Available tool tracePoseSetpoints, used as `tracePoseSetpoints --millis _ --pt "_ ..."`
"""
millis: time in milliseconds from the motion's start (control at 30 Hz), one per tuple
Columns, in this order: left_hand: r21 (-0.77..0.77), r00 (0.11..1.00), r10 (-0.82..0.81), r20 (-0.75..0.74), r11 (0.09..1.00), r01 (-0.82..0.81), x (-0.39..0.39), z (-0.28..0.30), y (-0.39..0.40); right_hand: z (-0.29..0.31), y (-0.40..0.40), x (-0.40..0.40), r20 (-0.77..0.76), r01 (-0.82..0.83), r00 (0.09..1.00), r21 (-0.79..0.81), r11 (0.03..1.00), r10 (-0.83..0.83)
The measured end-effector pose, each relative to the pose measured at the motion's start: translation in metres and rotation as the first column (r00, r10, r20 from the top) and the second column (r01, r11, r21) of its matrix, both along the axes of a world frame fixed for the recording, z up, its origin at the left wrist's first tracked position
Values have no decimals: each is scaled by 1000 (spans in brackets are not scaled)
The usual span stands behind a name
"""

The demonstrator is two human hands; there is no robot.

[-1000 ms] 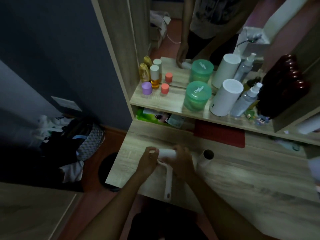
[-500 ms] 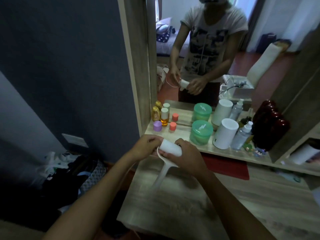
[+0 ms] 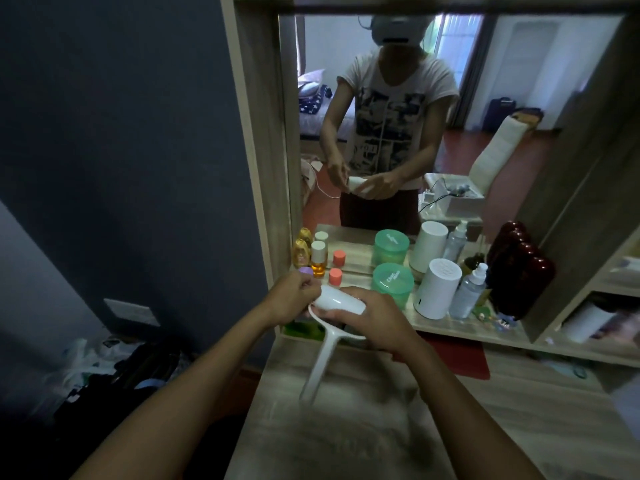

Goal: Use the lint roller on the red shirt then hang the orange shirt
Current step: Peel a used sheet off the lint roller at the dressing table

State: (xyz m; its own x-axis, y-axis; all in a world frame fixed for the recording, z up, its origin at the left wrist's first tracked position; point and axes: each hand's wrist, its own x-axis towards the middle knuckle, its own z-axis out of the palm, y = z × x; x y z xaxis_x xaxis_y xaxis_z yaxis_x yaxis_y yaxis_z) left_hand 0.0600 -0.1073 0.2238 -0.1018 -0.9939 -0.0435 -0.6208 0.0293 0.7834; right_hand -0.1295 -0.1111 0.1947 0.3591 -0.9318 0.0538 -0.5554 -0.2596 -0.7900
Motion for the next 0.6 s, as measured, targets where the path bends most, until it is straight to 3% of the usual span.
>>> tracePoseSetpoints --millis 333,500,600 --pt "-123 996 -44 -71 992 35 -7 -4 -3 6 -4 -3 294 68 943 282 957 -154" --pt "-179 995 38 -92 982 -55 -20 -19 -1 4 4 -2 382 72 898 358 931 -216" --pt "-144 981 50 -188 986 -78 -26 -23 0 3 7 -3 410 66 873 440 895 -266"
